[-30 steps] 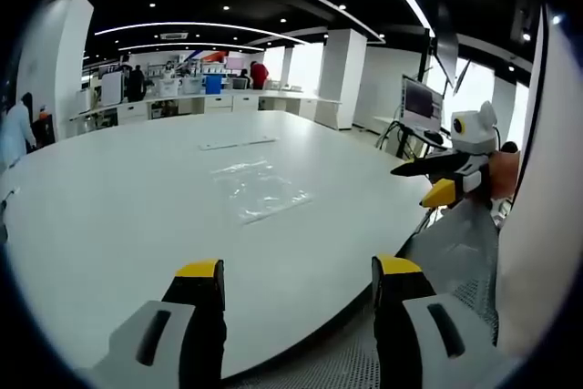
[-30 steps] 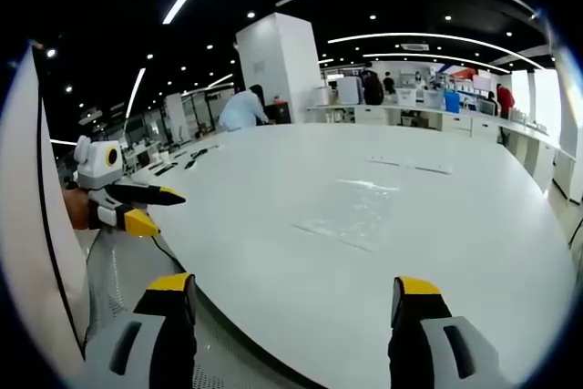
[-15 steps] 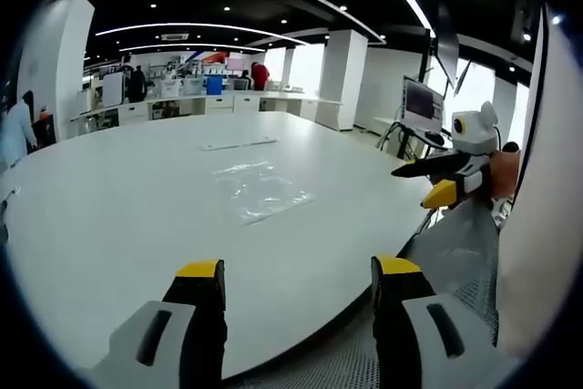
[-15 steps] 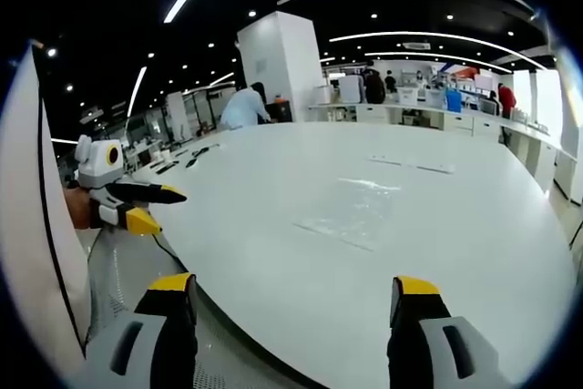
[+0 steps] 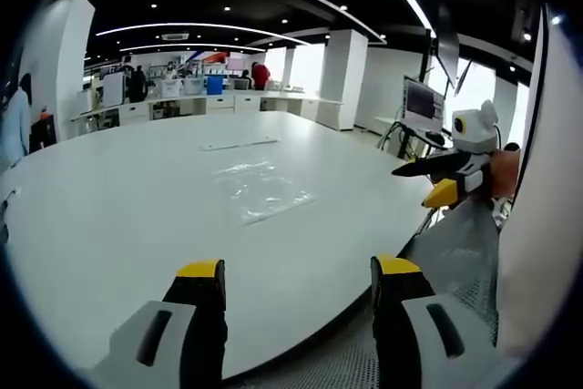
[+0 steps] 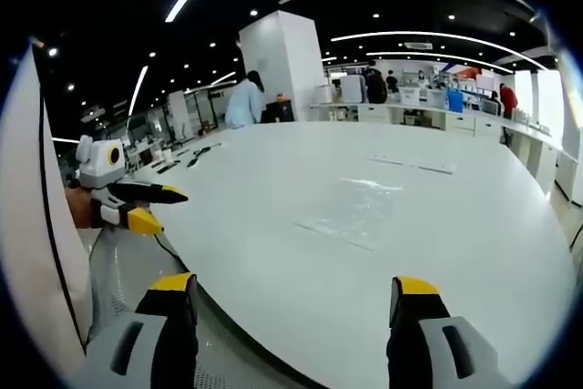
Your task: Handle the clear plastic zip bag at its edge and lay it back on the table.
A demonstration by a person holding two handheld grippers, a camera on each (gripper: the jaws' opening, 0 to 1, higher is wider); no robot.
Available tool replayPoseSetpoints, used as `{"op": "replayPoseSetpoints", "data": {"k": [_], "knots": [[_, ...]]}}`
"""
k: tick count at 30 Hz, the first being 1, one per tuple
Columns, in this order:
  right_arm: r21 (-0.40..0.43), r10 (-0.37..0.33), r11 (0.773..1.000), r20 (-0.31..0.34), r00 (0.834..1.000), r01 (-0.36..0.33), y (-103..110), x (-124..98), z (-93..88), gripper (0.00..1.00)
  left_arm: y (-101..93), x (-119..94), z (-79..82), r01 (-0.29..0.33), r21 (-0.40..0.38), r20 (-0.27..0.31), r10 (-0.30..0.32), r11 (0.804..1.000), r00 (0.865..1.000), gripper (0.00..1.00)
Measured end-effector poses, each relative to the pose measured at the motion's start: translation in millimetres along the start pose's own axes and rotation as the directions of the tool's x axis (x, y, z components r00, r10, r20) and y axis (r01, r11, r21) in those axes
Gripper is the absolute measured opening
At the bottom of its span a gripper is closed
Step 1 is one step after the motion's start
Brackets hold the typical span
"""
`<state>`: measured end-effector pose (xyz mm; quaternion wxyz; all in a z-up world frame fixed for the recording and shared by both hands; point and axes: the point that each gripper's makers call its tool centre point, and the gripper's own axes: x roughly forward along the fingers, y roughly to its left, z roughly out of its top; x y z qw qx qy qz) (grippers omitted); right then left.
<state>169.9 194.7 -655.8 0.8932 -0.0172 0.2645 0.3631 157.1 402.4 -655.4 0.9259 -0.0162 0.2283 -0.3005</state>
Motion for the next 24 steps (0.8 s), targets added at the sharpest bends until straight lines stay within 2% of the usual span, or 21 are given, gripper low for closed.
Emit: {"op": "replayPoseSetpoints", "data": {"k": [24], "knots": [[-0.030,0.022,0.999,-0.035,0.999,-0.023,-6.6,8.5,-0.1,0.85,-5.4,0.4,4.2,-0.006,-0.001,-0.005,0.006,1.000,1.000,0.63]]}}
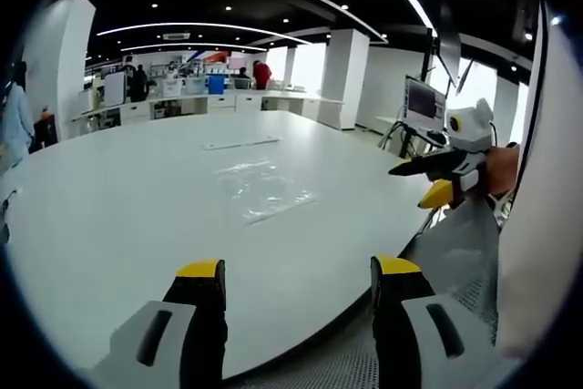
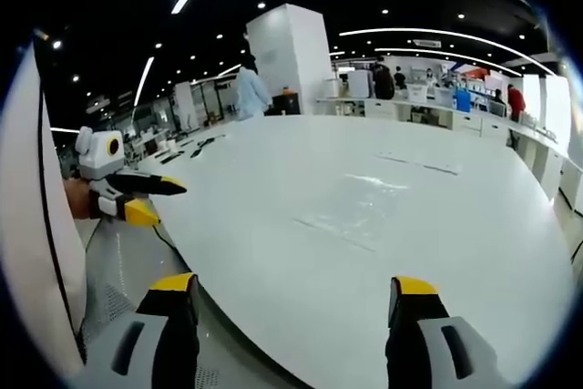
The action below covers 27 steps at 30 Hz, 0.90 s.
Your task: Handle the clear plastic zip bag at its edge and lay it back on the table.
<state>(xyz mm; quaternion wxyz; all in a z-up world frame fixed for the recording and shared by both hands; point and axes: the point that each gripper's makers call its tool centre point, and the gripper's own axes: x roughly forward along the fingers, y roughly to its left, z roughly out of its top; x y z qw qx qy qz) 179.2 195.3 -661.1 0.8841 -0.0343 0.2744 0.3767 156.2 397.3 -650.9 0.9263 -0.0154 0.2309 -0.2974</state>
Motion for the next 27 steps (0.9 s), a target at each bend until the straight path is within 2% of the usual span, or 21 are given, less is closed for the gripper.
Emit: {"op": "replayPoseSetpoints", "data": {"k": [27], "knots": [[-0.098,0.022,0.995,-0.075,0.997,-0.029,-34,28,-1.0,0.80,0.1,0,6.8,-0.013,-0.037,0.012,0.014,0.999,1.000,0.66]]}}
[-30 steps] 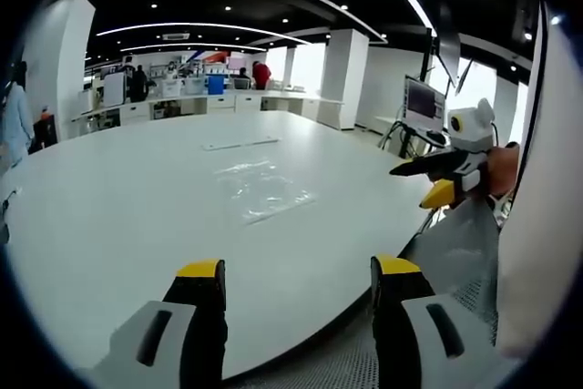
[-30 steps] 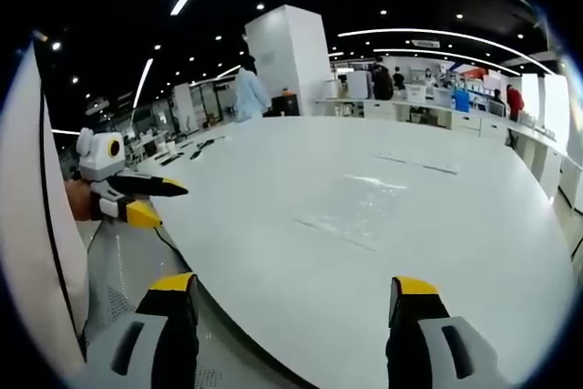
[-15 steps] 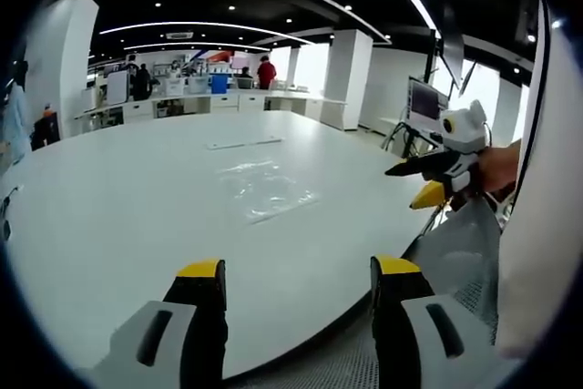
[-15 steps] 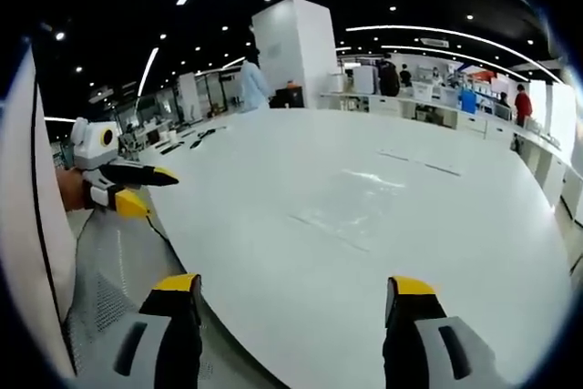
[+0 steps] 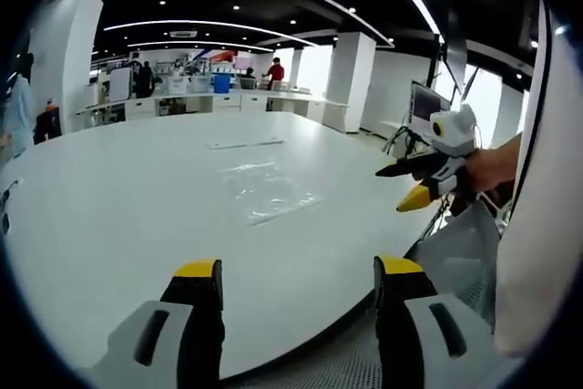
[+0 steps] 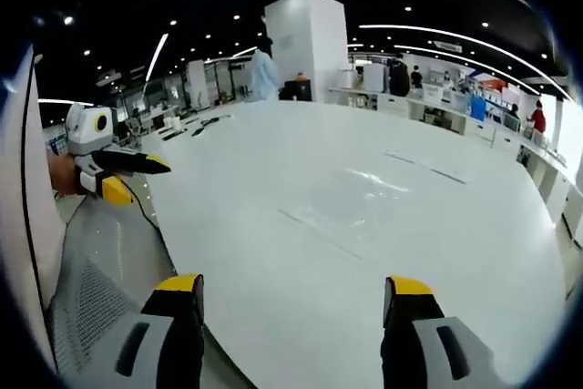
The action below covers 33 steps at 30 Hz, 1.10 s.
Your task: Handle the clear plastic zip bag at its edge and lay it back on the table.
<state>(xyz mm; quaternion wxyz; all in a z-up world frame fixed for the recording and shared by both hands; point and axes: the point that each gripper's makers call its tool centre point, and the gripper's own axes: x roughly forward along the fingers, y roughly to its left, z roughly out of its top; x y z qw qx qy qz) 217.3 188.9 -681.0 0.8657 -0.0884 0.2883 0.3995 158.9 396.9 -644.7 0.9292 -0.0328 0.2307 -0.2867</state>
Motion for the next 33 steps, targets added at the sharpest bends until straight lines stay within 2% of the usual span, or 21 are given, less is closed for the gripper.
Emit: {"op": "replayPoseSetpoints", "data": {"k": [15,33], "knots": [[-0.052,0.023,0.998,-0.041,0.999,-0.025,-17,22,1.4,0.78,1.9,0,0.0,0.000,-0.016,0.002,0.000,1.000,1.000,0.68],[-0.136,0.029,0.990,-0.108,0.994,-0.044,-37,51,5.9,0.68,9.9,-1,-1.9,-0.022,-0.027,0.011,0.023,0.999,1.000,0.68]]}}
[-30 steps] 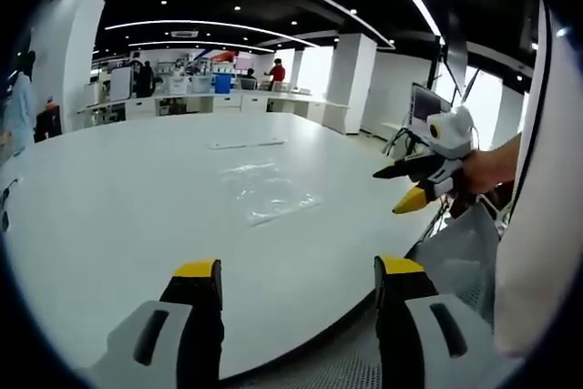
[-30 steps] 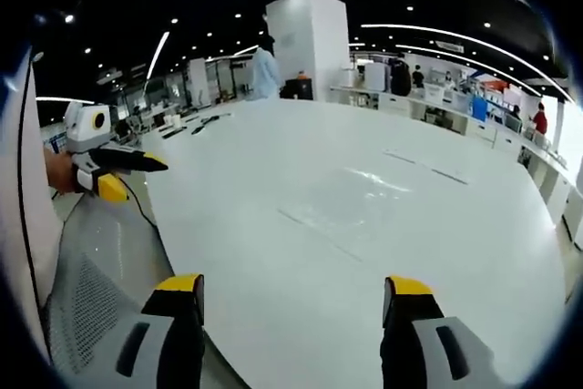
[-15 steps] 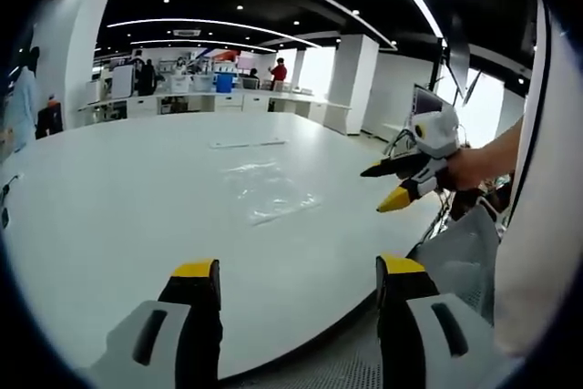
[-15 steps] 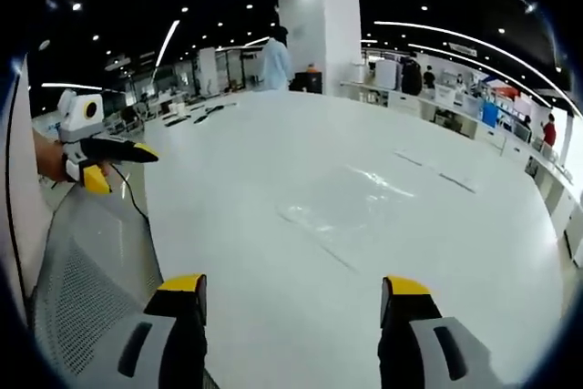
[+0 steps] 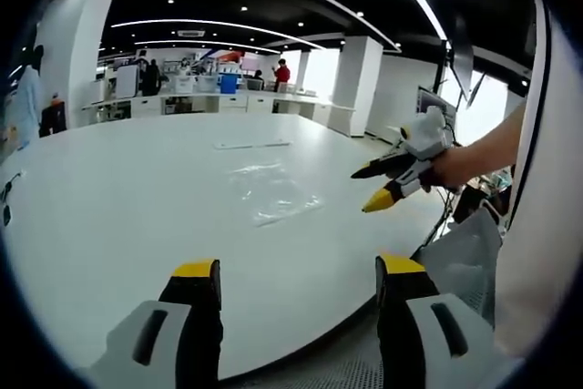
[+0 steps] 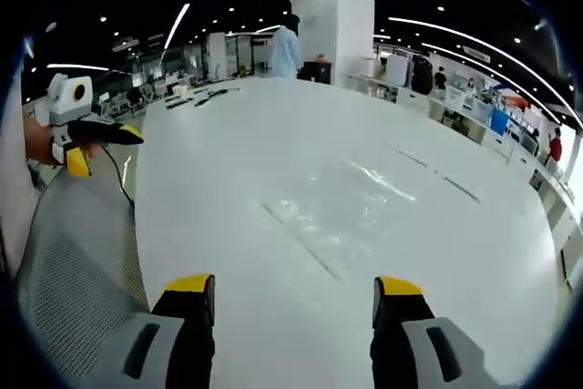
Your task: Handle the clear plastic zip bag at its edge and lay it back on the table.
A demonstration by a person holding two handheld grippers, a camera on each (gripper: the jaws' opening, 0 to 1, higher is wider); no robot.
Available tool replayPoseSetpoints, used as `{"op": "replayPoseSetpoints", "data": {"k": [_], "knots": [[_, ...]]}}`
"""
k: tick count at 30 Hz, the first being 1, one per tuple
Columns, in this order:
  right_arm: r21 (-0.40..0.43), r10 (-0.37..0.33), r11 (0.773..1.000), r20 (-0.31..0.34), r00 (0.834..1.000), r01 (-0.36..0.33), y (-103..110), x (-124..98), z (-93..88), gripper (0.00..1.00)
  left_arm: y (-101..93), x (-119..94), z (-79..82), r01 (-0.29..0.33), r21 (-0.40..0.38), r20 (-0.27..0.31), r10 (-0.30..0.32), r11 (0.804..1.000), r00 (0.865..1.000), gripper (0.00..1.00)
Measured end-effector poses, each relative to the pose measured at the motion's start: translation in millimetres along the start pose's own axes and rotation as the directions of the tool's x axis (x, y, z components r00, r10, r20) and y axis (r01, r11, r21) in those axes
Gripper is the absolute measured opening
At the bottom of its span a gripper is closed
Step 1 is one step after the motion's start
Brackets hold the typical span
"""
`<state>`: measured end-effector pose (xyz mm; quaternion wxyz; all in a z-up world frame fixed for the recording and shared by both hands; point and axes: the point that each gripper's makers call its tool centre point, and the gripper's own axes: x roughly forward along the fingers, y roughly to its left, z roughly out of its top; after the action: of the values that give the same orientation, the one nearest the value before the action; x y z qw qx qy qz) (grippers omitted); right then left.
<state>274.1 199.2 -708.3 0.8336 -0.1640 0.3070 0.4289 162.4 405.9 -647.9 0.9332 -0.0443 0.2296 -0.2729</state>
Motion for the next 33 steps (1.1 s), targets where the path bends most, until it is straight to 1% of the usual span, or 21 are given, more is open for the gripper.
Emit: {"op": "replayPoseSetpoints", "data": {"k": [8,11,15,18,21,24,28,31,33], "knots": [[-0.031,0.005,1.000,-0.015,1.000,-0.005,-8,12,3.8,0.65,6.3,0,-4.5,-0.004,-0.006,0.000,0.004,1.000,1.000,0.68],[-0.043,0.001,0.999,-0.034,0.999,-0.002,-12,17,2.1,0.64,7.5,0,-5.0,-0.006,-0.009,0.001,0.006,1.000,1.000,0.68],[-0.064,0.001,0.998,-0.046,0.999,-0.004,-17,23,1.7,0.57,8.1,0,-5.8,-0.008,-0.009,0.001,0.008,1.000,1.000,0.68],[-0.087,0.004,0.996,-0.054,0.999,-0.009,-19,29,1.6,0.54,7.3,0,-5.2,-0.010,-0.011,-0.001,0.010,1.000,1.000,0.67],[-0.108,0.006,0.994,-0.068,0.998,-0.014,-19,34,0.9,0.52,6.1,0,-3.6,-0.013,-0.014,-0.001,0.013,1.000,1.000,0.67],[-0.134,0.004,0.991,-0.082,0.997,-0.015,-22,38,-0.2,0.48,6.5,0,-3.5,-0.015,-0.017,-0.002,0.015,1.000,1.000,0.67],[-0.143,0.004,0.990,-0.086,0.996,-0.016,-24,42,-0.7,0.46,7.4,0,-4.6,-0.015,-0.020,-0.005,0.015,1.000,1.000,0.67],[-0.172,0.003,0.985,-0.102,0.995,-0.021,-27,46,-3.5,0.44,7.6,0,-4.7,-0.017,-0.019,-0.007,0.016,1.000,1.000,0.67],[-0.191,0.009,0.981,-0.097,0.995,-0.028,-27,47,-2.1,0.42,8.1,0,-5.0,-0.017,-0.020,-0.007,0.017,1.000,1.000,0.67]]}}
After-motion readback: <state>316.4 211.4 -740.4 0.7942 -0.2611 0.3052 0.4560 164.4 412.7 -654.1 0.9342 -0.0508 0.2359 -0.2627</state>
